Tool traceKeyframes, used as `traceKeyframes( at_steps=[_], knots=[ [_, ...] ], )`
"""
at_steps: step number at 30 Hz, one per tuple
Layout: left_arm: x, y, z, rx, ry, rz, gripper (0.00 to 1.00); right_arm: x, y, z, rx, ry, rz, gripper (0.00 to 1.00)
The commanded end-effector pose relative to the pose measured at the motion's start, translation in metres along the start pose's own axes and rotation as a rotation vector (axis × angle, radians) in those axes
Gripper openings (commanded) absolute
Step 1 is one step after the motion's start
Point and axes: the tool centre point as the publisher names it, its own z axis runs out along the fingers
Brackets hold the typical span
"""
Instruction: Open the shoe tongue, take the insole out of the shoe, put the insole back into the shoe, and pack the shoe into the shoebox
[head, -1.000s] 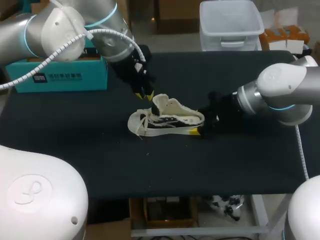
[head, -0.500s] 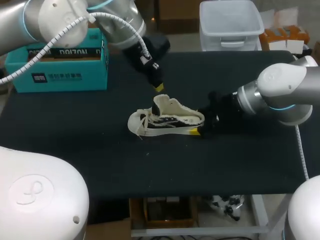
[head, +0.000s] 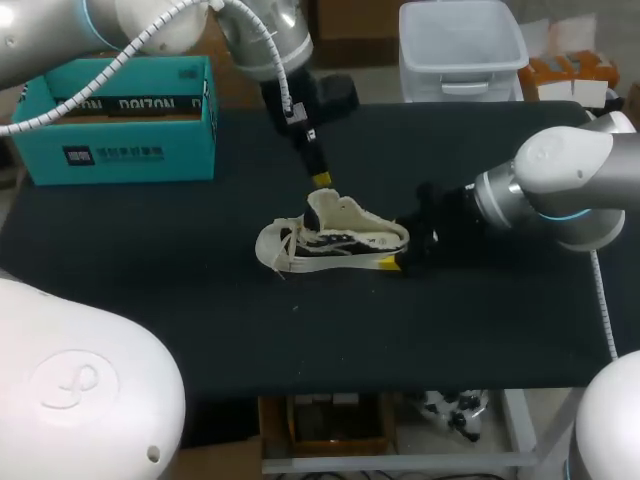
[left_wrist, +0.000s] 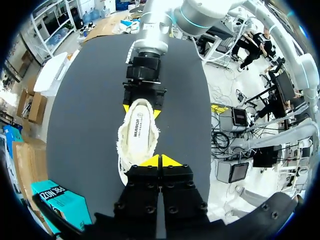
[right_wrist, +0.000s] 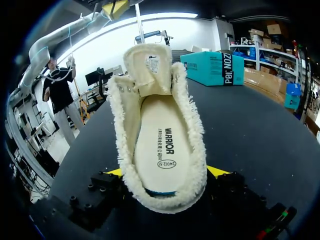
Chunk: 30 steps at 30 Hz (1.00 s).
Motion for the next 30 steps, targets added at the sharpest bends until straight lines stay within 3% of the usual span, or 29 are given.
traceKeyframes(
  at_steps=[1, 7, 14, 30],
  knots=[
    [-0.009, 0.007, 0.02, 0.027, 0.017, -0.005, 0.0, -0.002, -0.006, 0.003, -0.004, 0.001, 0.0, 0.0],
    [-0.011, 0.011, 0.05, 0.037, 0.003, -0.006, 0.0, -0.002, -0.006, 0.003, -0.004, 0.001, 0.0, 0.0],
    [-0.006, 0.004, 0.069, 0.016, -0.01, 0.107, 0.0, -0.002, -0.006, 0.003, -0.004, 0.001, 0.0, 0.0],
    [-0.033, 0.003, 0.109, -0.028, -0.019, 0.166, 0.0, -0.002, -0.006, 0.003, -0.004, 0.001, 0.0, 0.0]
  ],
)
